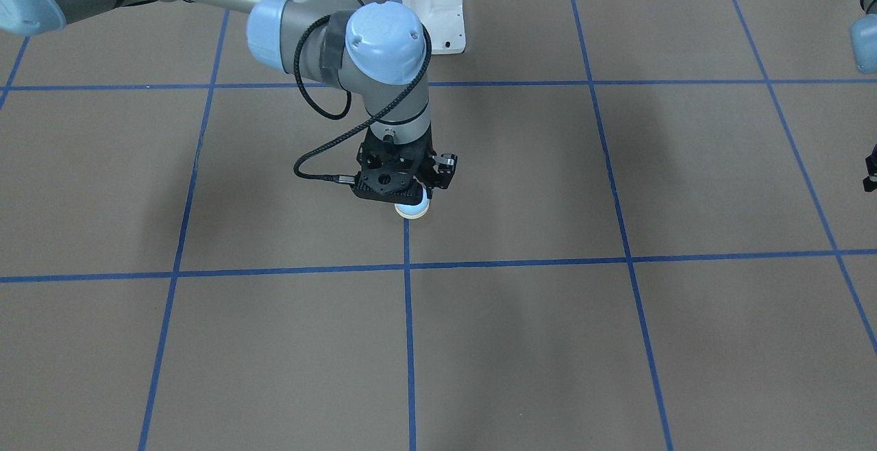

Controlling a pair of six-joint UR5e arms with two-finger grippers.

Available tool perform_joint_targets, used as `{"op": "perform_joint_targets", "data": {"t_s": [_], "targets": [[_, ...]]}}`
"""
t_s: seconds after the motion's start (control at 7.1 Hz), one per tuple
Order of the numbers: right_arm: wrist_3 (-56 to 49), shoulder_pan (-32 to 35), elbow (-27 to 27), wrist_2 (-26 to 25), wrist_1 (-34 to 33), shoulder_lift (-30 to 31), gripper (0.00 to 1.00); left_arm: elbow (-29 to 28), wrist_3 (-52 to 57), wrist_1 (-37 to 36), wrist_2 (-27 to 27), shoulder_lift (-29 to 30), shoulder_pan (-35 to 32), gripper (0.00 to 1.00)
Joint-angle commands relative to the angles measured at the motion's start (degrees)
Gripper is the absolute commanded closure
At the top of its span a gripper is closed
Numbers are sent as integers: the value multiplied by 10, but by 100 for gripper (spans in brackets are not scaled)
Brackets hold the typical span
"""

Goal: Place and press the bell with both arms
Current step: 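Lift the right gripper off the bell and withdraw it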

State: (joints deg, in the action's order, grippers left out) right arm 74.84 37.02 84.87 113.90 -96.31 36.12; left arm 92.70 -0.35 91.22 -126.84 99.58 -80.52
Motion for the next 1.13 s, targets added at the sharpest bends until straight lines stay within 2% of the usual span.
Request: {"op": "perform_joint_targets", "data": {"t_s": [0.0, 0.28, 0.42, 0.56, 0.85, 0.99], "targets": [[-115, 40, 165, 4, -89, 110, 0, -2, 17, 1, -2, -1, -27, 0], [-242, 104, 246, 54, -90, 229, 0, -8, 54, 1, -25, -25, -53, 0], [-299, 133, 268, 60, -88, 278, 0, -19, 57, 3, -24, -25, -81, 0], [-380, 173, 274, 75, -90, 318, 0, -30, 84, 2, -24, -25, -103, 0], [-538, 255, 268, 96, -90, 394, 0, -35, 211, 2, -26, -39, -134, 0], [-621, 305, 252, 119, -89, 427, 0, -38, 214, 1, -34, -43, -140, 0]]}}
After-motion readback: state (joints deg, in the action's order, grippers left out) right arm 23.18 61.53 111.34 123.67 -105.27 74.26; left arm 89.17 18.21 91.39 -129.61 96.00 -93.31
